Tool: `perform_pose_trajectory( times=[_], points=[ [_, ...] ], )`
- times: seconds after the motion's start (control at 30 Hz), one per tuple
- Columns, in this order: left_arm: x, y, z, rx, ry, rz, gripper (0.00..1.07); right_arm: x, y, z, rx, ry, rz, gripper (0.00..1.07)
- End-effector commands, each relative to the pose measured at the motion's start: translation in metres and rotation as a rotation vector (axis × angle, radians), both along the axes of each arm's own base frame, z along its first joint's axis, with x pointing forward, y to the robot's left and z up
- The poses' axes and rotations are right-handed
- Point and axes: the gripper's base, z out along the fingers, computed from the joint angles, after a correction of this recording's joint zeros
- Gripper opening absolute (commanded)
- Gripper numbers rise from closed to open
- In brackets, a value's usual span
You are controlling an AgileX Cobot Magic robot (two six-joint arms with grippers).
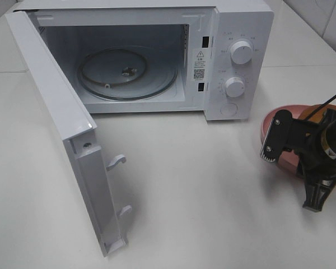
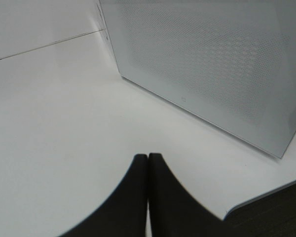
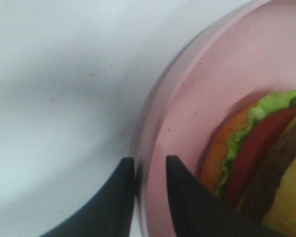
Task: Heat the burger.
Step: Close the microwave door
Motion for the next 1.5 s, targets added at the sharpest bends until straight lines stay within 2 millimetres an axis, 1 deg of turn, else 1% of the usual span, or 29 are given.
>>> perform_pose_trajectory(
  times=[0.03, 0.07, 0.17, 0.23, 0.33, 0.4, 0.5, 0.53, 0.57, 0.6, 0.67, 0.73, 0.77, 0.8, 0.87, 0.93, 0.97, 1.03, 1.07, 1.13, 1.2, 1.23, 1.3, 1.33, 1.37, 1.4, 1.43, 1.47, 1.5],
  points=[
    [0.000, 0.000, 0.000, -0.012, -0.017, 0.007, 0.00, 0.004, 0.001, 0.004, 0.038, -0.024, -0.056, 0.37],
    [0.000, 0.000, 0.000, -0.012, -0.017, 0.007, 0.00, 0.002, 0.006, 0.006, 0.063, -0.032, -0.076, 0.39],
    [0.000, 0.000, 0.000, -0.012, -0.017, 0.007, 0.00, 0.001, 0.008, 0.009, 0.070, -0.042, -0.067, 0.40],
    [0.000, 0.000, 0.000, -0.012, -0.017, 0.007, 0.00, -0.003, 0.020, 0.021, 0.094, -0.086, -0.018, 0.40],
    [0.000, 0.000, 0.000, -0.012, -0.017, 0.007, 0.00, -0.003, 0.022, 0.023, 0.104, -0.093, -0.021, 0.41],
    [0.000, 0.000, 0.000, -0.012, -0.017, 0.007, 0.00, -0.006, 0.024, 0.032, 0.166, -0.109, -0.128, 0.46],
    [0.000, 0.000, 0.000, -0.012, -0.017, 0.007, 0.00, -0.006, 0.024, 0.035, 0.178, -0.111, -0.160, 0.47],
    [0.000, 0.000, 0.000, -0.012, -0.017, 0.007, 0.00, -0.006, 0.023, 0.040, 0.200, -0.107, -0.235, 0.54],
    [0.000, 0.000, 0.000, -0.012, -0.017, 0.007, 0.00, -0.006, 0.023, 0.044, 0.212, -0.108, -0.263, 0.56],
    [0.000, 0.000, 0.000, -0.012, -0.017, 0.007, 0.00, -0.006, 0.023, 0.044, 0.212, -0.108, -0.263, 0.56],
    [0.000, 0.000, 0.000, -0.012, -0.017, 0.007, 0.00, -0.004, 0.026, 0.058, 0.294, -0.090, -0.412, 0.69],
    [0.000, 0.000, 0.000, -0.012, -0.017, 0.007, 0.00, -0.003, 0.026, 0.061, 0.304, -0.082, -0.442, 0.71],
    [0.000, 0.000, 0.000, -0.012, -0.017, 0.007, 0.00, -0.001, 0.028, 0.067, 0.328, -0.052, -0.513, 0.74],
    [0.000, 0.000, 0.000, -0.012, -0.017, 0.007, 0.00, -0.001, 0.028, 0.067, 0.328, -0.052, -0.513, 0.74],
    [0.000, 0.000, 0.000, -0.012, -0.017, 0.007, 0.00, 0.000, 0.031, 0.073, 0.350, -0.014, -0.571, 0.75],
    [0.000, 0.000, 0.000, -0.012, -0.017, 0.007, 0.00, 0.001, 0.037, 0.085, 0.375, 0.067, -0.619, 0.75],
    [0.000, 0.000, 0.000, -0.012, -0.017, 0.007, 0.00, 0.001, 0.037, 0.085, 0.375, 0.067, -0.619, 0.75],
    [0.000, 0.000, 0.000, -0.012, -0.017, 0.007, 0.00, 0.003, 0.038, 0.097, 0.387, 0.139, -0.652, 0.75],
    [0.000, 0.000, 0.000, -0.012, -0.017, 0.007, 0.00, 0.003, 0.038, 0.097, 0.387, 0.139, -0.652, 0.75],
    [0.000, 0.000, 0.000, -0.012, -0.017, 0.007, 0.00, 0.005, 0.035, 0.101, 0.399, 0.155, -0.686, 0.75],
    [0.000, 0.000, 0.000, -0.012, -0.017, 0.007, 0.00, 0.012, 0.016, 0.114, 0.435, 0.205, -0.824, 0.75],
    [0.000, 0.000, 0.000, -0.012, -0.017, 0.007, 0.00, 0.012, 0.016, 0.114, 0.435, 0.205, -0.824, 0.75],
    [0.000, 0.000, 0.000, -0.012, -0.017, 0.007, 0.00, 0.017, 0.001, 0.122, 0.448, 0.216, -0.906, 0.75],
    [0.000, 0.000, 0.000, -0.012, -0.017, 0.007, 0.00, 0.017, 0.001, 0.122, 0.448, 0.216, -0.906, 0.75],
    [0.000, 0.000, 0.000, -0.012, -0.017, 0.007, 0.00, 0.019, -0.008, 0.126, 0.453, 0.209, -0.956, 0.75],
    [0.000, 0.000, 0.000, -0.012, -0.017, 0.007, 0.00, 0.019, -0.008, 0.126, 0.453, 0.209, -0.956, 0.75],
    [0.000, 0.000, 0.000, -0.012, -0.017, 0.007, 0.00, 0.020, -0.014, 0.127, 0.447, 0.205, -0.976, 0.75],
    [0.000, 0.000, 0.000, -0.012, -0.017, 0.007, 0.00, 0.019, -0.026, 0.128, 0.448, 0.202, -1.017, 0.75],
    [0.000, 0.000, 0.000, -0.012, -0.017, 0.007, 0.00, 0.019, -0.026, 0.128, 0.448, 0.202, -1.017, 0.75]
  ],
)
